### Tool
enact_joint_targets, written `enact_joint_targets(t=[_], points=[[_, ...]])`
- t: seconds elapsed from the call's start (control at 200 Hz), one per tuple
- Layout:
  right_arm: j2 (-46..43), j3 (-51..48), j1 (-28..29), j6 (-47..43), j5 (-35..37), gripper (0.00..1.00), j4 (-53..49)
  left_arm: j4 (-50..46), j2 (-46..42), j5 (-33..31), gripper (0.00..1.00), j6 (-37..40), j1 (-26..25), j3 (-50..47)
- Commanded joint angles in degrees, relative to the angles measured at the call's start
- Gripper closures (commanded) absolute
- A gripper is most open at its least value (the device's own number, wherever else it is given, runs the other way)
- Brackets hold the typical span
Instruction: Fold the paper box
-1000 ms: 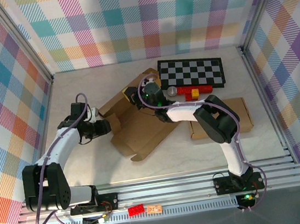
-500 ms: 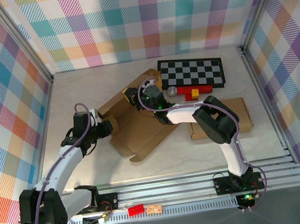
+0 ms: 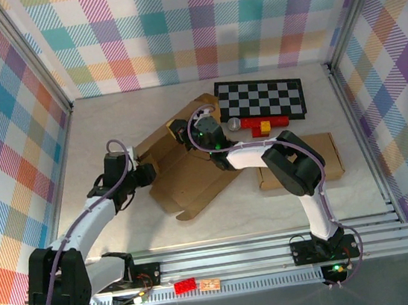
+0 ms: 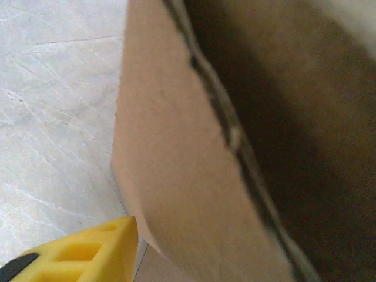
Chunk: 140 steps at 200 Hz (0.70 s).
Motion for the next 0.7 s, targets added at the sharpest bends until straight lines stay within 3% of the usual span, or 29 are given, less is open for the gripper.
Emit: enact_joint_targets(t=[0.0,0.695], points=[[1.99,-1.3,0.94,-3.11,-0.69,1.0,7.91,1.09,0.72,-1.85,0.53,0.55,-1.02,1.6],[3.86,-3.05,1.65,-4.0,-0.67,1.0,8.9,4.63,5.29,-8.24,0.61,-2.34,-3.03,3.61]])
